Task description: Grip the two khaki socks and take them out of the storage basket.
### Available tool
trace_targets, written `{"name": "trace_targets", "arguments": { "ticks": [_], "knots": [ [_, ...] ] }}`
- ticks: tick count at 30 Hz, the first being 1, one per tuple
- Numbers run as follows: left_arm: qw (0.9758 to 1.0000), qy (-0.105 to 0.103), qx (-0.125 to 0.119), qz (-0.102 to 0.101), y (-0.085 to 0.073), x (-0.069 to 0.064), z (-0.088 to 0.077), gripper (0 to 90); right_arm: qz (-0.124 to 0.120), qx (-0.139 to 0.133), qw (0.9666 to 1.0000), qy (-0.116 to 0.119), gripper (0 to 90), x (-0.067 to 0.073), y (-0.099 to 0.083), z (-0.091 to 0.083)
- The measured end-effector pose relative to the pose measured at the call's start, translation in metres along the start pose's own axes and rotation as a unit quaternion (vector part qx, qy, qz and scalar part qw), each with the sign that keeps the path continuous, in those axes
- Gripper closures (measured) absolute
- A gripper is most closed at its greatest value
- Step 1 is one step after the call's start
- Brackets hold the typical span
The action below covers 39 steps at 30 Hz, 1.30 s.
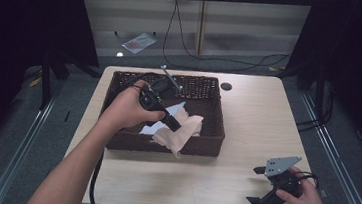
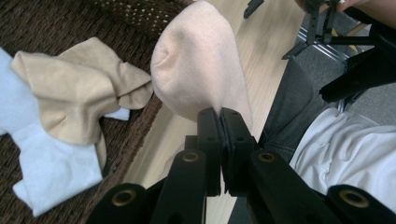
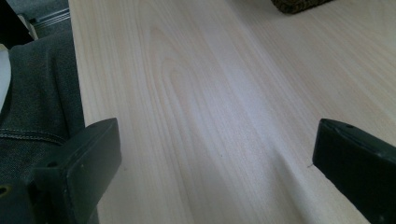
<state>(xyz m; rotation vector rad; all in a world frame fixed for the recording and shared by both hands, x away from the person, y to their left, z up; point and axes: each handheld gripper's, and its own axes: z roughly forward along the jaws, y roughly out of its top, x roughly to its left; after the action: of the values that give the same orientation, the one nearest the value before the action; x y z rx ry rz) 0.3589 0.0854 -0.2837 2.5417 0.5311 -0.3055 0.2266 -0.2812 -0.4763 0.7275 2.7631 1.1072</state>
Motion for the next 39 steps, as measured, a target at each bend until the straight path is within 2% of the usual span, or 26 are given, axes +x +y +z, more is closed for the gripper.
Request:
{"name": "trace_targets", "arguments": {
  "ticks": [1, 3, 7, 8, 12, 14, 15, 18, 19, 20, 21, 22, 23, 24, 25, 26, 27, 29, 30, 39],
  "knots": [
    [1.0, -0.001, 0.003, 0.008, 0.0, 0.0, 0.001, 87.5, 0.0, 0.0, 1.0, 0.0, 0.9, 0.0, 0.0, 0.0],
    [1.0, -0.006, -0.002, 0.004, -0.001, -0.003, 0.004, 87.5, 0.001, 0.001, 1.0, -0.001, 0.9, 0.0, 0.0, 0.0],
    [0.9998, -0.014, 0.0, 0.014, -0.004, -0.007, 0.013, 86.9, 0.0, 0.0, 1.0, -0.001, 0.9, 0.0, 0.0, 0.0],
    [0.9997, -0.018, 0.007, 0.018, -0.004, -0.009, 0.015, 86.9, 0.0, 0.0, 1.0, -0.001, 0.9, 0.0, 0.0, 0.0],
    [0.9995, -0.027, 0.0, 0.018, -0.005, -0.014, 0.022, 84.5, 0.001, 0.001, 1.0, 0.0, 0.9, 0.0, 0.0, 0.001],
    [0.9992, -0.033, -0.008, 0.021, -0.004, -0.015, 0.023, 78.4, 0.001, 0.001, 1.0, 0.001, 0.9, 0.0, 0.0, 0.001],
    [0.9991, -0.031, -0.007, 0.029, -0.004, -0.015, 0.024, 71.9, 0.002, 0.0, 1.0, 0.0, 1.0, 0.0, 0.0, 0.0],
    [0.9992, -0.017, -0.014, 0.035, -0.003, -0.018, 0.027, 50.4, 0.001, 0.001, 1.0, 0.0, 0.9, 0.0, 0.0, 0.0],
    [0.9992, -0.017, -0.014, 0.035, -0.003, -0.018, 0.027, 45.7, 0.001, 0.001, 1.0, 0.0, 0.9, 0.0, 0.0, 0.0],
    [0.9992, 0.001, -0.018, 0.036, -0.003, -0.016, 0.027, 40.7, 0.001, 0.0, 1.0, 0.001, 0.9, 0.0, 0.0, 0.001],
    [0.9992, 0.001, -0.018, 0.036, -0.003, -0.016, 0.027, 36.7, 0.001, 0.0, 1.0, 0.001, 0.9, 0.0, 0.0, 0.001],
    [0.999, 0.017, -0.015, 0.039, -0.003, -0.012, 0.027, 32.1, 0.0, 0.001, 1.0, 0.001, 0.9, 0.0, 0.0, 0.001],
    [0.999, 0.017, -0.015, 0.039, -0.003, -0.012, 0.027, 29.6, 0.0, 0.001, 1.0, 0.001, 0.9, 0.0, 0.0, 0.001],
    [0.999, 0.029, -0.014, 0.03, -0.003, -0.01, 0.027, 27.0, 0.002, 0.0, 1.0, 0.001, 1.0, 0.0, 0.0, 0.0],
    [0.9986, 0.034, -0.01, 0.039, -0.003, -0.006, 0.027, 27.0, 0.002, 0.0, 1.0, 0.001, 1.0, 0.0, 0.0, 0.0],
    [0.9984, 0.038, -0.009, 0.041, -0.003, -0.004, 0.027, 22.6, 0.0, 0.002, 1.0, 0.0, 0.9, 0.0, 0.0, 0.0],
    [0.9982, 0.044, -0.019, 0.037, -0.003, -0.002, 0.028, 22.6, 0.0, 0.002, 1.0, 0.0, 0.9, 0.0, 0.0, 0.0],
    [0.9977, 0.055, -0.019, 0.036, -0.003, 0.004, 0.028, 21.4, 0.0, 0.002, 1.0, 0.001, 0.9, 0.0, 0.0, 0.001],
    [0.9971, 0.066, -0.021, 0.031, -0.002, 0.01, 0.029, 20.5, 0.0, 0.002, 1.0, 0.001, 0.9, 0.0, 0.0, 0.001],
    [0.997, 0.074, -0.014, 0.018, 0.001, 0.033, 0.036, 18.5, -0.001, 0.002, 1.0, 0.001, 0.9, 0.0, 0.0, 0.001]
  ]
}}
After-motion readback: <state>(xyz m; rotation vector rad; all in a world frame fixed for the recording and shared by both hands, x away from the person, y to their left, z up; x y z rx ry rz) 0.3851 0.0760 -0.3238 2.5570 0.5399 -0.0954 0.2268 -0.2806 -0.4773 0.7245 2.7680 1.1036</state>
